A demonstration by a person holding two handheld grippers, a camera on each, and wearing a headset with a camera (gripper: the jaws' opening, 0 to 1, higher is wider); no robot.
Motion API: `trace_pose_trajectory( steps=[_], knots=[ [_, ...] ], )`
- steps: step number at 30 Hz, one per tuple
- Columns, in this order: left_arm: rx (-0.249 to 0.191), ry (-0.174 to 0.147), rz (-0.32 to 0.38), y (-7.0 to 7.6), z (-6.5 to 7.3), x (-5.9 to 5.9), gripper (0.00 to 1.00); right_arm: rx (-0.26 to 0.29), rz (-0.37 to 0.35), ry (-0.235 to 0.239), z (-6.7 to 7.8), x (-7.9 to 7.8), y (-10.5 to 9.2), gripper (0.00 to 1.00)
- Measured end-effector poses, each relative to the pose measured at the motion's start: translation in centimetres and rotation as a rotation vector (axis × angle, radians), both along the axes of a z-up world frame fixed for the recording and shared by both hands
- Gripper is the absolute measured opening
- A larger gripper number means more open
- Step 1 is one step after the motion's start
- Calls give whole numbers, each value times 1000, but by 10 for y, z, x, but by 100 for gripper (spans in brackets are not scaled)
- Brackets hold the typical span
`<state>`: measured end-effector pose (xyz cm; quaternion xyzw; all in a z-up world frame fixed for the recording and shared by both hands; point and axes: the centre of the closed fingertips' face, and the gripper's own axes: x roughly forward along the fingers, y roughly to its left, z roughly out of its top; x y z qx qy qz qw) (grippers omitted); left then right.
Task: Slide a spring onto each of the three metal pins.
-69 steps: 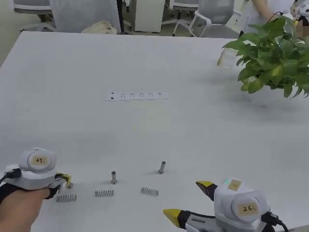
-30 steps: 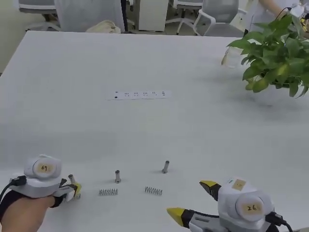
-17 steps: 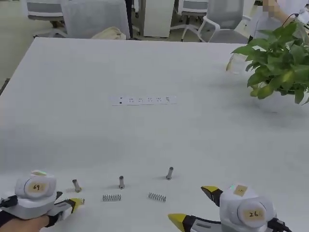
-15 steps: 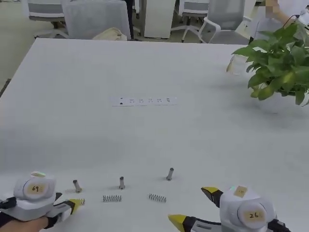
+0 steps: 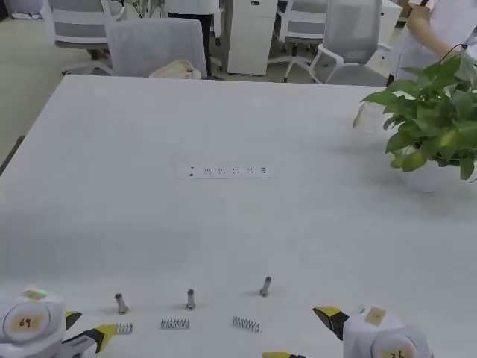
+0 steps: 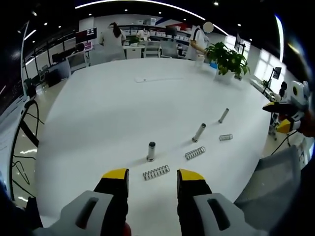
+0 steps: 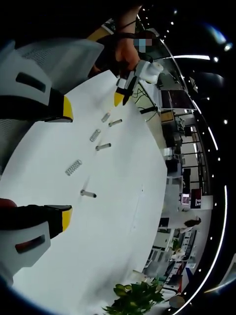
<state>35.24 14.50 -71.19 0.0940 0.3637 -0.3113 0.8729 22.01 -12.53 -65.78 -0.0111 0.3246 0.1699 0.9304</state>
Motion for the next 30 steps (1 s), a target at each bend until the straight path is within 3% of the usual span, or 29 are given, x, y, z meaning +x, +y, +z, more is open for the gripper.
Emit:
trace_pose_trajectory(
  steps=[2, 16, 30],
  knots=[
    [13, -2, -9, 4, 2, -3, 35, 2, -1, 0, -1, 0, -1, 67],
    [-20, -25, 6, 29, 14, -18, 47, -6, 5, 5, -3, 2, -6, 66],
    [-29, -48, -30, 40, 27, -35, 53, -1, 16, 6, -7, 12, 2, 66]
  ],
)
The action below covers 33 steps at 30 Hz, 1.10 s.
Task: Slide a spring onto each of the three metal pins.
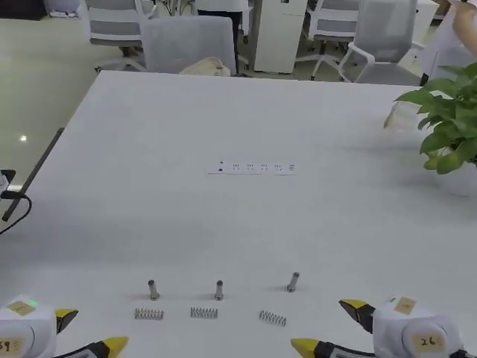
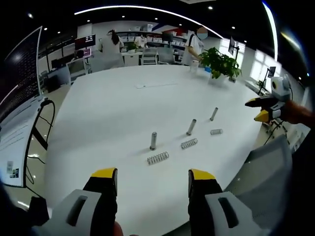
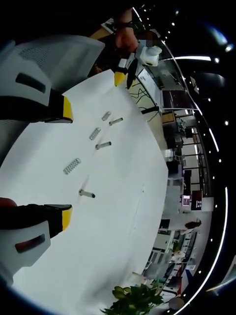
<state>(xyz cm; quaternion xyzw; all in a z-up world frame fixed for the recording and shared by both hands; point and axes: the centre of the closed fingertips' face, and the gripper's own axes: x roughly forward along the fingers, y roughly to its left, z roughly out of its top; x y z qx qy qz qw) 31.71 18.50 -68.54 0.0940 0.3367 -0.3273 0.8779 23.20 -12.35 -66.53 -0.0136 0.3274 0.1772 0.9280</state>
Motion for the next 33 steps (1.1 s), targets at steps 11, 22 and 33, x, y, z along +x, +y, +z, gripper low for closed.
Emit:
trace_pose_trajectory(
  steps=[11, 22, 33],
  knots=[
    [43, 4, -105, 0, -6, -1, 52, 2, 6, 2, 0, 1, 10, 65],
    [83, 2, -214, -15, -9, 5, 50, -15, 12, 11, 0, -1, 11, 65],
    [110, 7, -300, -23, -14, 13, 48, -20, 3, 21, -2, -8, 8, 65]
  ],
)
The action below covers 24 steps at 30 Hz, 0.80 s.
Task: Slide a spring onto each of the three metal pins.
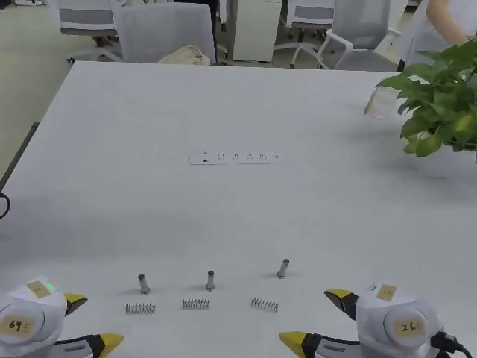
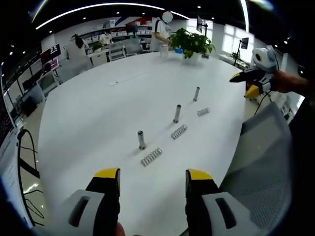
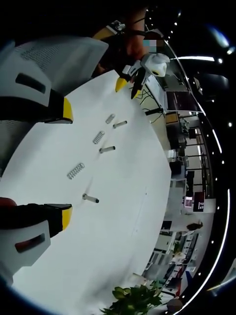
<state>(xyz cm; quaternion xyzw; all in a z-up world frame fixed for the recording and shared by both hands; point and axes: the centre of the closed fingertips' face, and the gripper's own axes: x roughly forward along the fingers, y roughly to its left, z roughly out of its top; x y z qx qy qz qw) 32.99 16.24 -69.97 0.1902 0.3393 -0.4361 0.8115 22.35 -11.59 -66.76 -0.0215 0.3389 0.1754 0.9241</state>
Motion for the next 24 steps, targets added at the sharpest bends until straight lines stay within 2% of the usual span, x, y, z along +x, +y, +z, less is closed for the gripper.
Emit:
trace_pose_trajectory(
  steps=[10, 17, 24],
  knots=[
    [16, 28, -59, -12, -16, 6, 42, -4, 0, -1, 3, -2, 1, 65],
    [32, 44, -103, -23, -30, 13, 39, -11, -16, 8, 2, -9, -5, 64],
    [29, 70, -116, -31, -42, 18, 34, -14, -30, 17, 0, -14, -6, 64]
  ],
)
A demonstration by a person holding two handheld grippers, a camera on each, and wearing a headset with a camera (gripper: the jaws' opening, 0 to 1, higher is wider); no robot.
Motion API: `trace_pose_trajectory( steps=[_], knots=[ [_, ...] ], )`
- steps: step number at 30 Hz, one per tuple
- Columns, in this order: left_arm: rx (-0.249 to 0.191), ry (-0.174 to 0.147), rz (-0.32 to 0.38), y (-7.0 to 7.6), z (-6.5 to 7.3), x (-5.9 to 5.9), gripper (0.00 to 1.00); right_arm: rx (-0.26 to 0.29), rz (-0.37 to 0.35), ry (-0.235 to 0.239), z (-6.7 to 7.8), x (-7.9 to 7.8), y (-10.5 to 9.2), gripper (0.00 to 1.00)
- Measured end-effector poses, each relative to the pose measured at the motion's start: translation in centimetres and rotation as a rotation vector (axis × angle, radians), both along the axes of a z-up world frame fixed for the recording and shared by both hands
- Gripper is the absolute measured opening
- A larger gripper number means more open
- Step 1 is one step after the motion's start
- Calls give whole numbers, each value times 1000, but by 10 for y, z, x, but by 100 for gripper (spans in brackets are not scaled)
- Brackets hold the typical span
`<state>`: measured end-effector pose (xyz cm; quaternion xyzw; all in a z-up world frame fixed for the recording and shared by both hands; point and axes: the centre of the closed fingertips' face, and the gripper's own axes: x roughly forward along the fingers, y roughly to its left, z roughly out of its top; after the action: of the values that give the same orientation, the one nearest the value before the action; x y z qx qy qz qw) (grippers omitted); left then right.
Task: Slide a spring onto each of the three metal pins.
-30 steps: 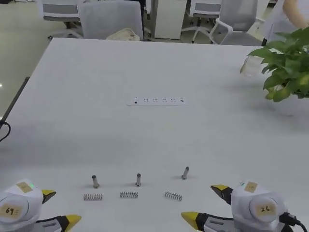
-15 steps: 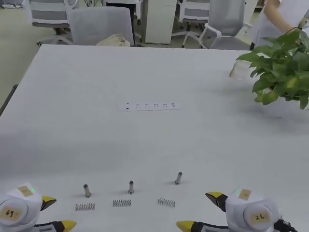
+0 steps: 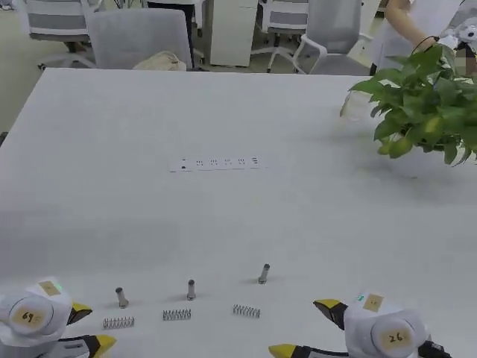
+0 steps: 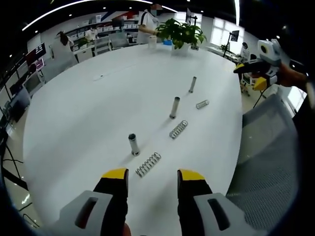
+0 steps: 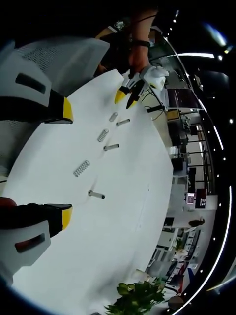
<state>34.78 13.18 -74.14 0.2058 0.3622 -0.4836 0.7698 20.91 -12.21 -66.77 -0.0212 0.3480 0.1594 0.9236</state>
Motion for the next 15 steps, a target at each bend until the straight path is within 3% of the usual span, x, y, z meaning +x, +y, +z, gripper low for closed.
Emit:
trace_pose_trajectory(
  steps=[6, 15],
  knots=[
    [14, 12, -22, -6, -10, 4, 32, 2, -12, -3, 1, 0, -2, 64],
    [27, 55, -43, -15, -30, 6, 28, 0, -22, -1, 2, 0, -5, 64]
  ],
)
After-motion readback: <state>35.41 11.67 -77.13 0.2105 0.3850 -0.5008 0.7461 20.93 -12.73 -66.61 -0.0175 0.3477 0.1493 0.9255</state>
